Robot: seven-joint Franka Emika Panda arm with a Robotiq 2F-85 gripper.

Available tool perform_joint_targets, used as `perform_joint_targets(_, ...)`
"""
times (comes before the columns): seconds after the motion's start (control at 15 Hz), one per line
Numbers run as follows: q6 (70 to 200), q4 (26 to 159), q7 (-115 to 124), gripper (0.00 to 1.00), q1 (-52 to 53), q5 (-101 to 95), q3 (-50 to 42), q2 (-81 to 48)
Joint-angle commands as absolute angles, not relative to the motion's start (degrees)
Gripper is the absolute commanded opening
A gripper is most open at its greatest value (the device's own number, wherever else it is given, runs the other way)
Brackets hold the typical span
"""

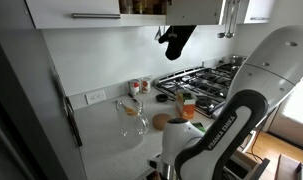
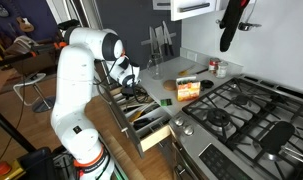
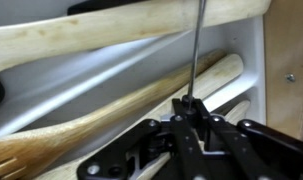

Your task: Remove two skewers from the open drawer and put them in the glass jar

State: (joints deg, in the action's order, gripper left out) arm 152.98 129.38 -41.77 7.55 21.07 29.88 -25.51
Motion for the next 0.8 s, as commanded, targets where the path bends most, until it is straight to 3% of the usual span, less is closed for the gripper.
perform_joint_targets(0.0, 152.5, 129.7, -41.1, 0.25, 7.1, 19.6, 30.3, -24.7)
perform_joint_targets(0.07, 152.5, 129.7, -41.2, 0.41, 7.1, 19.5, 30.3, -24.5)
perform_joint_targets(0.13, 152.6, 129.7, -41.4, 0.47, 7.1, 19.5, 30.4, -24.5)
perform_joint_targets(0.2, 152.6, 129.6, -41.5, 0.14, 7.0, 19.5, 30.4, -24.4)
perform_joint_targets(0.47, 152.5, 129.0, -41.8, 0.00, 7.1, 19.5, 30.6, -25.1)
perform_joint_targets(0.73, 152.5, 129.0, -41.8, 0.04, 7.1, 19.4, 30.6, -25.0)
